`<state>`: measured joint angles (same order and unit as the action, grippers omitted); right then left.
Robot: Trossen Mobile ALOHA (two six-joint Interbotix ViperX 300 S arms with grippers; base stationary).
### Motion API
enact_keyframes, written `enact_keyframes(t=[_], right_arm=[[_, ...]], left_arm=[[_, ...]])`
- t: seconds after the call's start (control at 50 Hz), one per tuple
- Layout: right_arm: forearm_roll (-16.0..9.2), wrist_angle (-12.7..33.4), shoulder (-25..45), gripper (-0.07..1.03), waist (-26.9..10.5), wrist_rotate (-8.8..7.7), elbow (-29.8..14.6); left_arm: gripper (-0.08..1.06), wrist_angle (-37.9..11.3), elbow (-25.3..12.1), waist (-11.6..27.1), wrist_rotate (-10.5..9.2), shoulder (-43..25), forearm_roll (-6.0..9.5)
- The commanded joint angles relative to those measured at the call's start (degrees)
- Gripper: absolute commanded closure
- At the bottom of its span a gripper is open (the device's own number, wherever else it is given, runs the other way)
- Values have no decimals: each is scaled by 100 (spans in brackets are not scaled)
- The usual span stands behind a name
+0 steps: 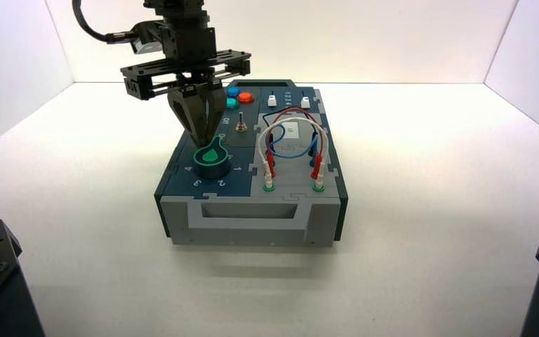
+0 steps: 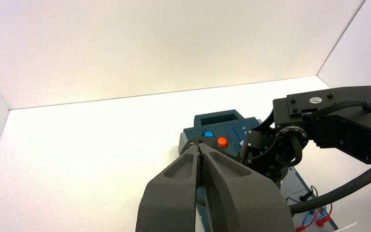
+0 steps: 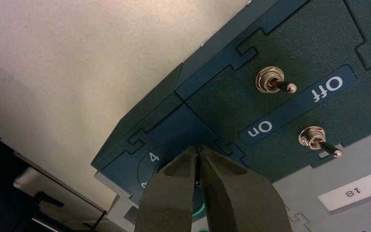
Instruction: Turn the knob to position 2.
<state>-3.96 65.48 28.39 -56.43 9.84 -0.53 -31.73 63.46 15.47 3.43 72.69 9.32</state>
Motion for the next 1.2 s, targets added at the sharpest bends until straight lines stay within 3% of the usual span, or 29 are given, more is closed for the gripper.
enact_keyframes(t=[0.02,1.2], right_arm=[[-9,26,-132,98,53,-35,-105],[79,158,-185,98,316,-35,123]], left_arm=[[101,35,-132,-9,9,-35,9],[101,35,-123,-9,18,26,9]])
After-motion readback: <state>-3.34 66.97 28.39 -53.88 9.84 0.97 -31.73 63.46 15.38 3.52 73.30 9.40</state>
